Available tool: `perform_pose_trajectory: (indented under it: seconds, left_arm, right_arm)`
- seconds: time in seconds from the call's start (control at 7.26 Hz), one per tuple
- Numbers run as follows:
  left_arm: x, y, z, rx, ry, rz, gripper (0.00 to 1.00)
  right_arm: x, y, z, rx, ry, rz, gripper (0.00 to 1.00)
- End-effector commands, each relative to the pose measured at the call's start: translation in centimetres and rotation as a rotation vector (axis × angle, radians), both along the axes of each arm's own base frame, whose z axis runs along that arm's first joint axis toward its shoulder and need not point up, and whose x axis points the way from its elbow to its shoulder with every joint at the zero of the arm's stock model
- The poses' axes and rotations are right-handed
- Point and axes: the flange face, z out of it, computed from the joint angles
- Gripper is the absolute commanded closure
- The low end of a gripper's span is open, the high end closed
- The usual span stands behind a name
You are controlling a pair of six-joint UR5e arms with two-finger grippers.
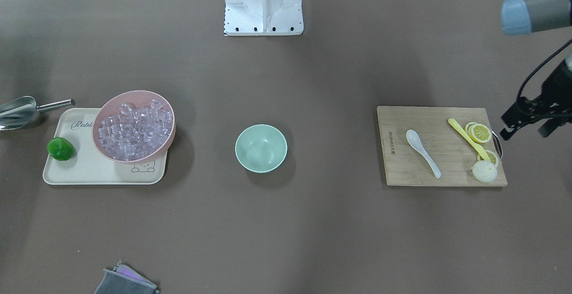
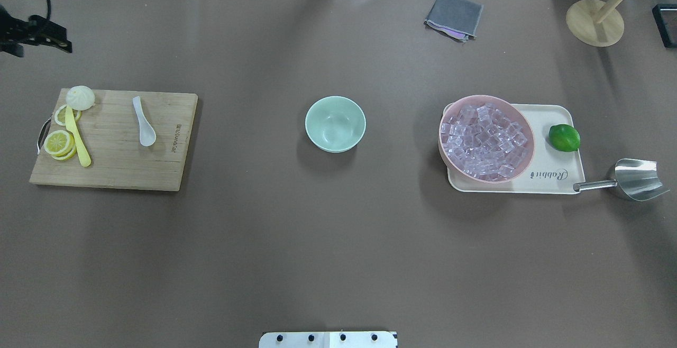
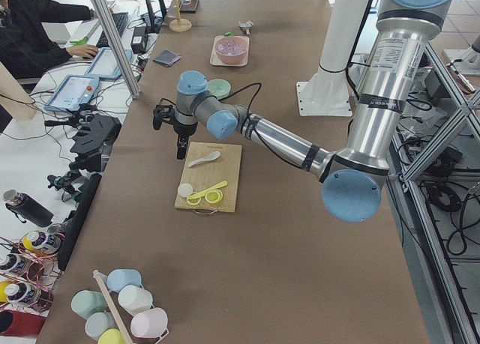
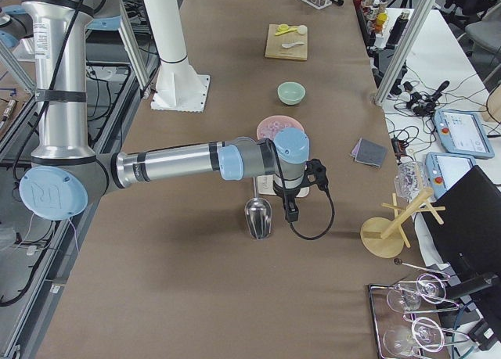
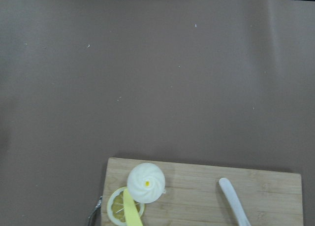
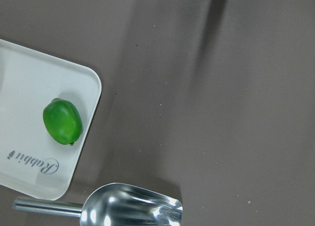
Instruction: Put spoon and ice into bowl
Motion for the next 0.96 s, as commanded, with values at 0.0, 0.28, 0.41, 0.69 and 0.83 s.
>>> perform_pose_trajectory:
  seconds: [0.0,0.28,0.41,0.69,0.83]
  left_arm:
    - [8.9,0.2,0.1,-0.018,-0.014,-0.083,0.02]
    - [14.1,1.5,0.2,-0.04,-0.038,-0.145,0.02]
    - [15.5,1.7,1.2,-0.034,-0.051,-0.165,0.02]
    - [16.1,1.6,3.8,-0.023,-0.03,-0.166,0.11]
    - [16.3,1.5,4.7,-0.028,-0.038,-0.165,0.17]
  right_arm:
    - [-0.8,-0.1,-0.6,0.0,-0.06,-0.019,0.0]
    - [-0.8,-0.1,-0.6,-0.004,-0.06,-0.016,0.0]
    - [-0.8,-0.1,-0.6,-0.005,-0.062,-0.015,0.0]
    - [-0.8,-0.1,-1.0,-0.008,-0.067,-0.01,0.0]
    - [-1.3,-0.1,-1.3,-0.022,-0.071,0.002,0.0]
